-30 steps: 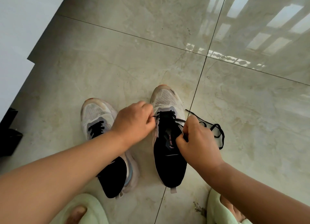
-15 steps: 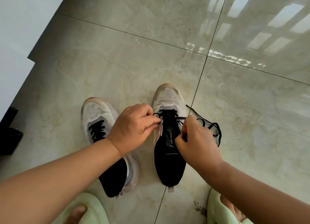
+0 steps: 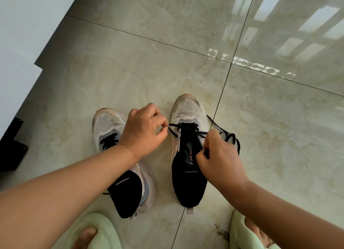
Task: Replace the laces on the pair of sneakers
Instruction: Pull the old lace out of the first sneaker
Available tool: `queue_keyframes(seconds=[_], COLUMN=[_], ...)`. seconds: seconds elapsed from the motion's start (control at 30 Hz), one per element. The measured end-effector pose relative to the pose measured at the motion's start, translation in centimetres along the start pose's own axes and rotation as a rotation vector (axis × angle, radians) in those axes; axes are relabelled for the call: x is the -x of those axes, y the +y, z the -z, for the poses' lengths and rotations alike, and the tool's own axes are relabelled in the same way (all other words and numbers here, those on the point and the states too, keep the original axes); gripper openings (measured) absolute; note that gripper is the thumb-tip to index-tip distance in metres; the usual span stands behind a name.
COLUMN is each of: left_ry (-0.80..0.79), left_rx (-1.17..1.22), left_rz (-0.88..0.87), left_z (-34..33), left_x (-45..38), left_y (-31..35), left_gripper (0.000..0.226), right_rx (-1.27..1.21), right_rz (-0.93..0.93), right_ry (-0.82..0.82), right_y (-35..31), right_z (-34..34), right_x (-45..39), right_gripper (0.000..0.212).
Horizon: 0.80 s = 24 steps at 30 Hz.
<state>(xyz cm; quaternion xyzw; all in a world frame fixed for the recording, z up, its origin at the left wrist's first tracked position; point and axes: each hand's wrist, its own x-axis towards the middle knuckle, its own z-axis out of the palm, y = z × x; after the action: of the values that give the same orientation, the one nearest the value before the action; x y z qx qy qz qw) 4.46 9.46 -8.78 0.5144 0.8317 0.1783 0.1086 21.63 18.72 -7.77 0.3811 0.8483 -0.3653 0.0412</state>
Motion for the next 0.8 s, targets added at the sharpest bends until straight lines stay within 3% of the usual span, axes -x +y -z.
queue_keyframes(seconds=[0.17, 0.27, 0.67, 0.8], left_ry=[-0.001, 0.042, 0.060, 0.075], left_rx=[0.000, -0.048, -0.104, -0.103], left_rz=[-0.248, -0.323, -0.381, -0.249], left_z=[0.1, -0.2, -0.5, -0.8], left_x=[0.8, 0.7, -0.1, -0.1], left_y=[0.8, 1.3, 1.2, 1.7], left_gripper=[0.021, 0.012, 0.004, 0.009], right_rx=[0.009, 0.030, 0.028, 0.018], right_rz=[-0.018, -0.005, 0.003, -0.008], right_ry=[-0.015, -0.008, -0.008, 0.005], right_y=[0.1, 0.1, 0.1, 0.1], right_z=[0.0, 0.0, 0.0, -0.1], right_x=[0.0, 0.0, 0.0, 0.0], right_gripper=[0.019, 0.019, 0.024, 0.029])
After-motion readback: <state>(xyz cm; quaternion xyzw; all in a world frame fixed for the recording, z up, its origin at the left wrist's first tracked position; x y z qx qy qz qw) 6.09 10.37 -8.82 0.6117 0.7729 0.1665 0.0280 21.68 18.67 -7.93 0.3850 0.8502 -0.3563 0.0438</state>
